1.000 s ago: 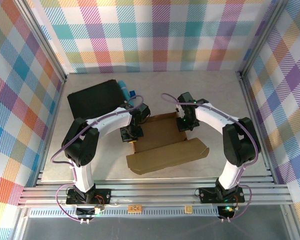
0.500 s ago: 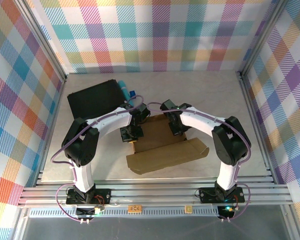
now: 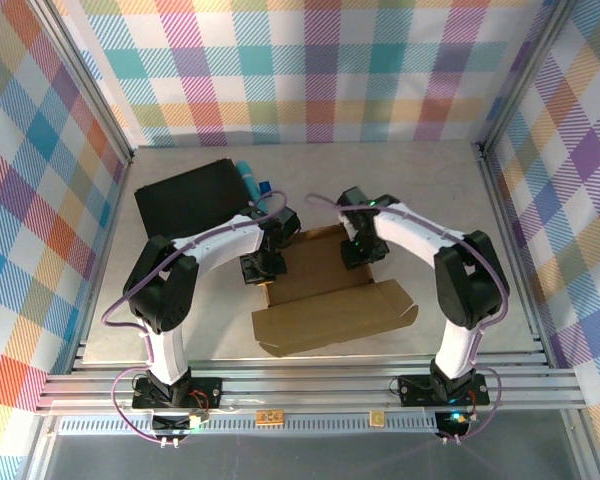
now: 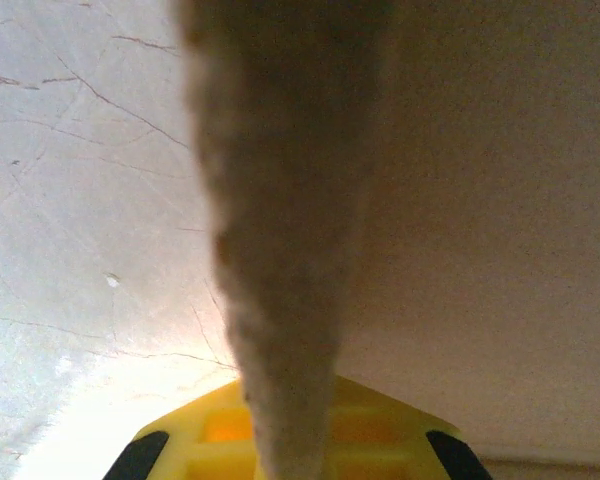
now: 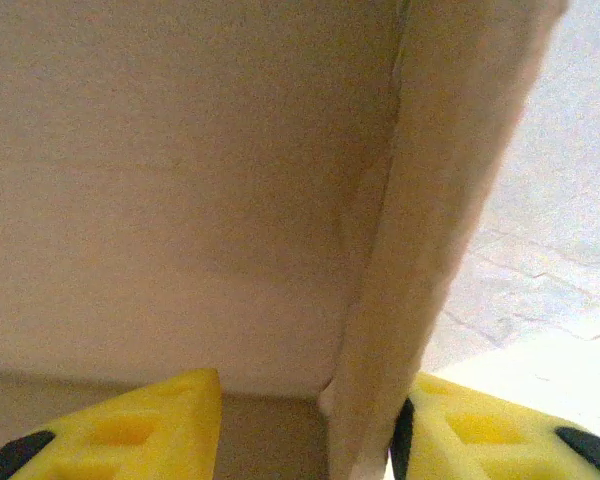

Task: Fold the paper box

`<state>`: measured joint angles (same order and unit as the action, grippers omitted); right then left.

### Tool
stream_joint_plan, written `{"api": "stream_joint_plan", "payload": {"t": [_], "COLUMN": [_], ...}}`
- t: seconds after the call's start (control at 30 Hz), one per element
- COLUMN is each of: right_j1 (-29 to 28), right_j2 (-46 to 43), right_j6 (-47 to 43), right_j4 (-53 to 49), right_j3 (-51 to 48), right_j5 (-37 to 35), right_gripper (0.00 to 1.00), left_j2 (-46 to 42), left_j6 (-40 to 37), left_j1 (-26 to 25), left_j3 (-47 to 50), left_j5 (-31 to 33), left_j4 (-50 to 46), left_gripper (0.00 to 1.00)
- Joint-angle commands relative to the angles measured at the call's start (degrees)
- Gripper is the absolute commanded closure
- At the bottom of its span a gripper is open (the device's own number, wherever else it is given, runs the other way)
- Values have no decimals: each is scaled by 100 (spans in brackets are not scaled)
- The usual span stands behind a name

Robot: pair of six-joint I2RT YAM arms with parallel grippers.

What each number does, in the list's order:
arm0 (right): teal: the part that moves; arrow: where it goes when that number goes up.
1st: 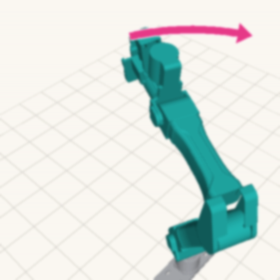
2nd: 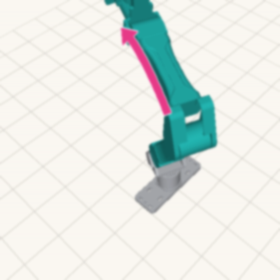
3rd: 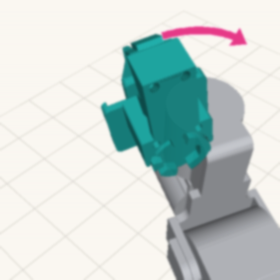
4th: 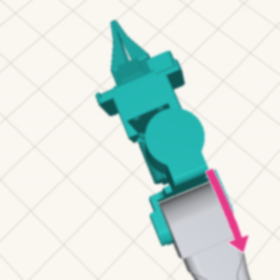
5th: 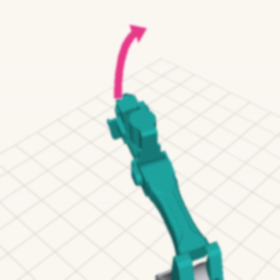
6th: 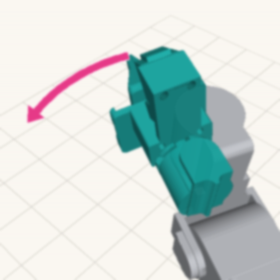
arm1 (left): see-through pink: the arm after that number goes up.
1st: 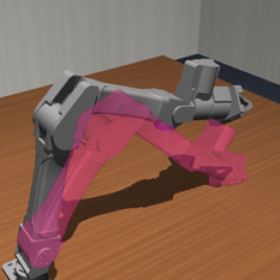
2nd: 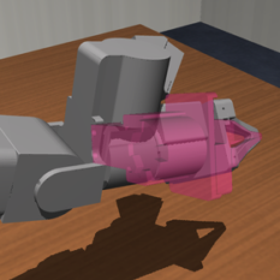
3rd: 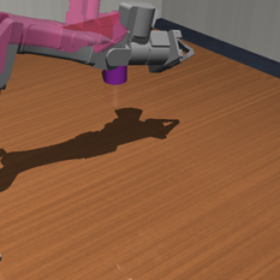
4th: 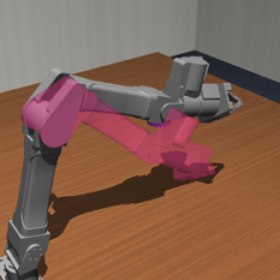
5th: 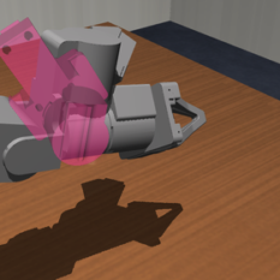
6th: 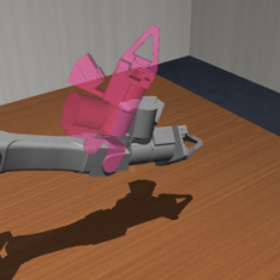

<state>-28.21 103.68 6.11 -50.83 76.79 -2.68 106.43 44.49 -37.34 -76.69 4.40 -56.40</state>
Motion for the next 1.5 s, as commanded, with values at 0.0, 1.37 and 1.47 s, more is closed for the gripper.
{"api": "stream_joint_plan", "payload": {"t": [0.0,1.37,1.47], "right_j1": [587,2766,2758], "right_j2": [-164,1758,1858], "right_j6": [-569,-1105,-1077], "right_j4": [-404,504,523], "right_j3": [397,-4,10], "right_j5": [2395,6006,5986], "right_gripper": [52,61,63], "left_j2": [-140,-160,-124], "left_j6": [-2,-44,-40], "left_j1": [8,14,14], "left_j3": [55,-9,-63], "left_j5": [-52,-93,-91], "left_j4": [411,402,393], "left_gripper": [100,100,100]}}
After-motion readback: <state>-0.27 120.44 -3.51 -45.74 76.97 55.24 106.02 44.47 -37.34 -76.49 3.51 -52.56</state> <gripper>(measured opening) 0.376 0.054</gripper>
